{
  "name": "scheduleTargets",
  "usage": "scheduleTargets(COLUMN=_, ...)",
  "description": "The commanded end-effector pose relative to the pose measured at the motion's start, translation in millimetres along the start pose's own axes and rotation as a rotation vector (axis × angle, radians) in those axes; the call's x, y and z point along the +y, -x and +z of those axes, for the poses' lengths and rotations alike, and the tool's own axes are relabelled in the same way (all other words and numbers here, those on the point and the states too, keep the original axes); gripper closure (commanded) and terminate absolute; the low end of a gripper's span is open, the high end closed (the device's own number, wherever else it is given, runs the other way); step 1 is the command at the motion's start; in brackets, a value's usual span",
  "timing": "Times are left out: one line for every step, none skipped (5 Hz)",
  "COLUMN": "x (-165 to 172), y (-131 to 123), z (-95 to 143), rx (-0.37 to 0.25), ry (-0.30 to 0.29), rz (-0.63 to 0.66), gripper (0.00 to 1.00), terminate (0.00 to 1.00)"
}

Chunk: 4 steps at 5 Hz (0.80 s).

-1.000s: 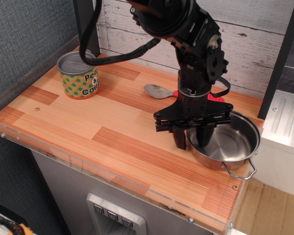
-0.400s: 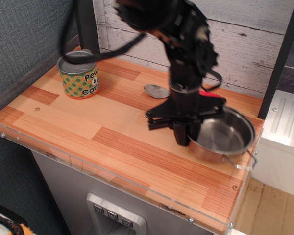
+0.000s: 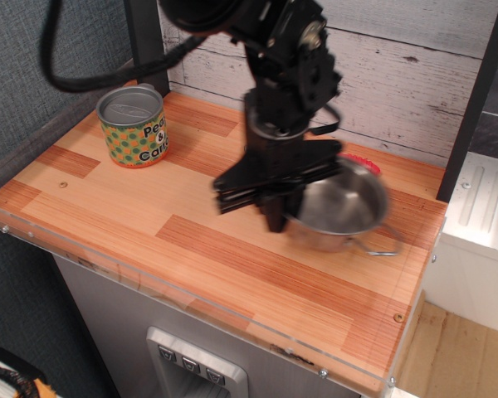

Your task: Place the vessel to the front edge of the table

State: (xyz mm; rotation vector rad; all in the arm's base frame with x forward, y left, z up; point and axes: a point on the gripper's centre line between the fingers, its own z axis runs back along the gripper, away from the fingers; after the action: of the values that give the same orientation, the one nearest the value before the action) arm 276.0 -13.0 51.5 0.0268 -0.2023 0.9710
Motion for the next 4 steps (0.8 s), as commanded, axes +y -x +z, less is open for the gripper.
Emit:
scheduleTargets(x=53.7, y=-16.5, z=12.4, rx=-0.041, ry=-0.028, rz=0.172, gripper=1.00, terminate=0.00)
scheduleTargets(x=68.9, y=-24.8, z=6.6, rx=-0.038, ry=-0.050, rz=0.218, gripper=1.00, terminate=0.00)
scheduleTargets(x=79.2, y=-30.9, z=-4.8, rx=-0.018, ry=-0.071, rz=0.245, gripper=1.00, terminate=0.00)
scheduleTargets(x=85.1, y=-31.4, z=-13.2, rx=-0.010, ry=-0.085, rz=0.230, gripper=1.00, terminate=0.00)
